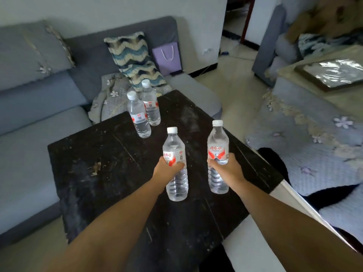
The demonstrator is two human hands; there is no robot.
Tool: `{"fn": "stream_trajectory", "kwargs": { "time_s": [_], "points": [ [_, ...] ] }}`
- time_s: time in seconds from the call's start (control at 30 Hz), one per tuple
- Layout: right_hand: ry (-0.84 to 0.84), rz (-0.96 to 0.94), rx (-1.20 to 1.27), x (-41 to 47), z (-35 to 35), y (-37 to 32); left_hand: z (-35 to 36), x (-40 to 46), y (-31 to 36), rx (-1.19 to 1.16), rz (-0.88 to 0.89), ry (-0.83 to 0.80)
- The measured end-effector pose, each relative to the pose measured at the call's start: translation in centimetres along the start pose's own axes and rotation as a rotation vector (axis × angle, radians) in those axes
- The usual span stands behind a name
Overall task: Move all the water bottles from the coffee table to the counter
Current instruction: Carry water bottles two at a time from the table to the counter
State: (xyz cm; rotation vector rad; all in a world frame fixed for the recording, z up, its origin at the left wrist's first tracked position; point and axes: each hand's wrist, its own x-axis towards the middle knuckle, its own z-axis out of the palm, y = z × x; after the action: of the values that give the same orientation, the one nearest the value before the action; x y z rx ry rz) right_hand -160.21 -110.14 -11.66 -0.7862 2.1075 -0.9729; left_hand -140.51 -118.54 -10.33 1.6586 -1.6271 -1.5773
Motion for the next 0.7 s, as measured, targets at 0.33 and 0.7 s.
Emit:
{"fn": "stream_trajectory", "kwargs": {
  "time_s": [0.33, 0.7],
  "points": [
    [0.222, 0.142, 0.110, -13.5, -7.4, 7.2, 8.3, -8.5, 0.0, 0.222, 0.097, -0.336],
    [0.618, 0.412, 0.162, -32.2, -16.4, 20.3, 25.0, -22.0, -0.5, 0.513, 0.274, -0.724]
  ]
}}
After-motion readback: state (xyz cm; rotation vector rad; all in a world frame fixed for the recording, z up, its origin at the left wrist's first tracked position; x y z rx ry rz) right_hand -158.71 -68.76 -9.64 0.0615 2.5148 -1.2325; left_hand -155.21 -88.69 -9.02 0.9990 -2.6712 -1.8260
